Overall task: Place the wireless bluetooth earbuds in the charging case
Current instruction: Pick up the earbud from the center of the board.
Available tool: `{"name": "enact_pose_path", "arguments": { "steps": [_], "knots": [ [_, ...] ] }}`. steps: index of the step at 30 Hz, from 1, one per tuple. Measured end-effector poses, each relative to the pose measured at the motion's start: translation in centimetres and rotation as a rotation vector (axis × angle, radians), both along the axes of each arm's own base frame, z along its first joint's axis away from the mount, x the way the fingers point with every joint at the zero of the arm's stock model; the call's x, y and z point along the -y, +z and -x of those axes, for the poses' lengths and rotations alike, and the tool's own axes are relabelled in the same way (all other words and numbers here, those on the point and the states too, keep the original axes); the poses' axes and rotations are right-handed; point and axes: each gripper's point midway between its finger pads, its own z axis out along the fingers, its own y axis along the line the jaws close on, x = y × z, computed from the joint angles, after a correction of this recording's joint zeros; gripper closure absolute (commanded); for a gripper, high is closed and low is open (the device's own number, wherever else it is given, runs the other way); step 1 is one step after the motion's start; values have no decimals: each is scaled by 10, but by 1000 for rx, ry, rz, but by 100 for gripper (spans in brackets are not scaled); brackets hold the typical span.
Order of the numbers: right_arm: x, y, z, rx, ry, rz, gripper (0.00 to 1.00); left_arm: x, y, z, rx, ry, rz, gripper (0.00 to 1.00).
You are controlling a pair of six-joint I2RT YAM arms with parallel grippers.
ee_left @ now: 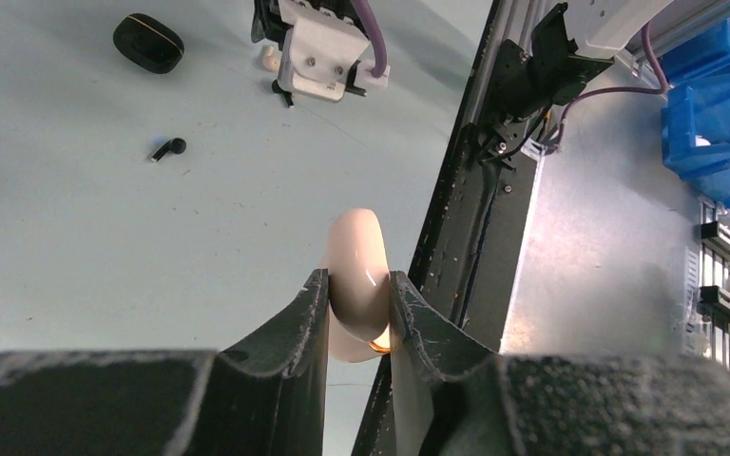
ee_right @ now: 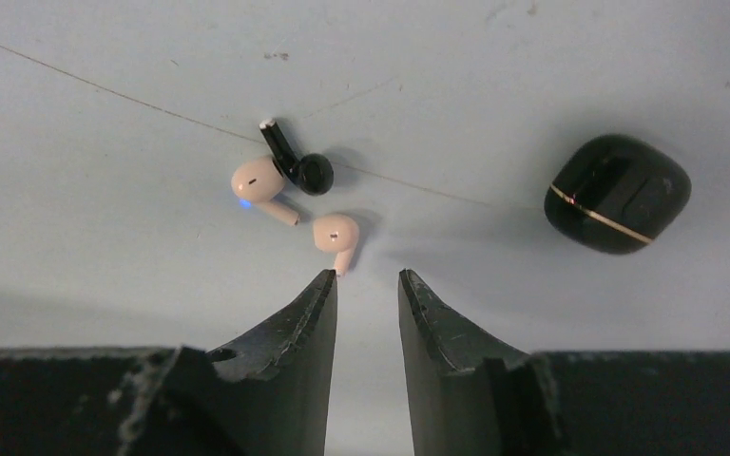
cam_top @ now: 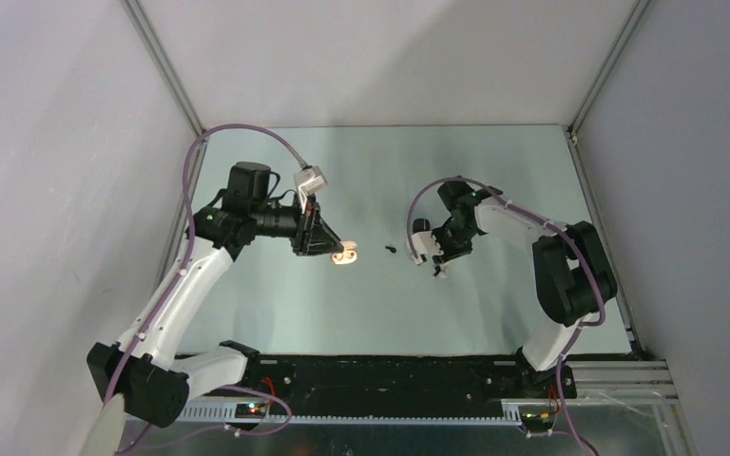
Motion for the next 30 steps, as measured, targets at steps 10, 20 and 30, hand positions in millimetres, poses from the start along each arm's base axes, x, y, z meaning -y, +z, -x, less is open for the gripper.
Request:
{"name": "enact_pose_path", "arguments": {
  "steps": [10, 20, 30],
  "knots": [
    [-6, -17, 0, 7, 110, 47, 64, -3, 0, -2, 0, 14, -4, 100],
    [-4, -20, 1, 2, 133, 69, 66, -5, -1, -3, 0, 19, -9, 100],
    [-11, -25, 9, -26, 135, 75, 73, -6, -2, -3, 1, 19, -12, 100]
  ]
}}
